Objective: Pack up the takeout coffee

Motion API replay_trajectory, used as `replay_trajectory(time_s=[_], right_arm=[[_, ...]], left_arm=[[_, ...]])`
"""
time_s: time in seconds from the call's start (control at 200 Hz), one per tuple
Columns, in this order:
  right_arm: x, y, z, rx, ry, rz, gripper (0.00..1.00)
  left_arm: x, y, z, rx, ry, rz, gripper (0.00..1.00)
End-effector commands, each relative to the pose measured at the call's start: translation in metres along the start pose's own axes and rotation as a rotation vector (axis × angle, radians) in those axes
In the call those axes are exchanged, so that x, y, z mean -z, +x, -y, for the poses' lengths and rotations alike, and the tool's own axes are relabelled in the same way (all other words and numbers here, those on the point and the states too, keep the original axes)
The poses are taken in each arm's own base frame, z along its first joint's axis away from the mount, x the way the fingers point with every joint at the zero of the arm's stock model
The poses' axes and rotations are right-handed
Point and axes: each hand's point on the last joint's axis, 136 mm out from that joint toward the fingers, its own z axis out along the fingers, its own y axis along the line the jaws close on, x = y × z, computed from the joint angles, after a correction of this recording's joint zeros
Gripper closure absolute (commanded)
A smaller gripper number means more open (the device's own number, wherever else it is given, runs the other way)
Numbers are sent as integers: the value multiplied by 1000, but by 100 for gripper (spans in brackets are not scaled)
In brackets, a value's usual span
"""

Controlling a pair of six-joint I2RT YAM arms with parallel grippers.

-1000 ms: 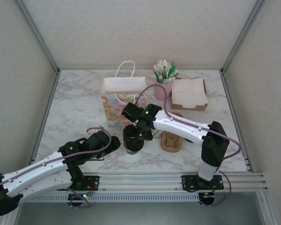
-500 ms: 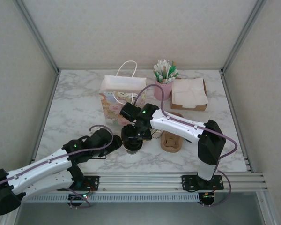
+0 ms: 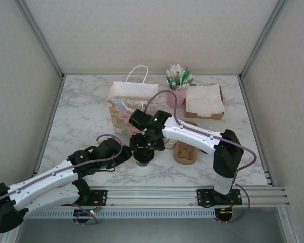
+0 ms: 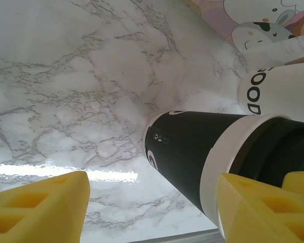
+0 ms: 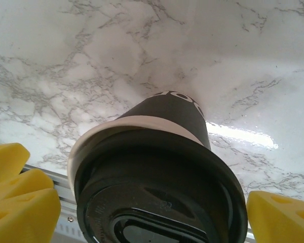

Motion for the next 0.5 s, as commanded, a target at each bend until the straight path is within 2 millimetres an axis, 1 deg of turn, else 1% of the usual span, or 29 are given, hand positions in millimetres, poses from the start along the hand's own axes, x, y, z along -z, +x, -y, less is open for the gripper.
replay_trajectory(time_s=[0.0, 0.1, 0.2, 0.345, 0.496], right_arm=[[8, 0, -6, -3, -3, 12, 4], [17, -2, -9, 6, -7, 34, 3], [23, -2, -5, 11, 14, 47, 2], [24, 4, 2, 17, 40, 39, 2], [27, 10, 3, 55, 75, 51, 4]], left_arm=[[-2, 2, -4, -7, -1, -9, 34], [-2, 1, -5, -8, -3, -6, 34], [1, -1, -6, -5, -6, 7, 35], [8, -6, -10, 5, -6, 38, 36], [12, -10, -16, 33, -1, 64, 39]])
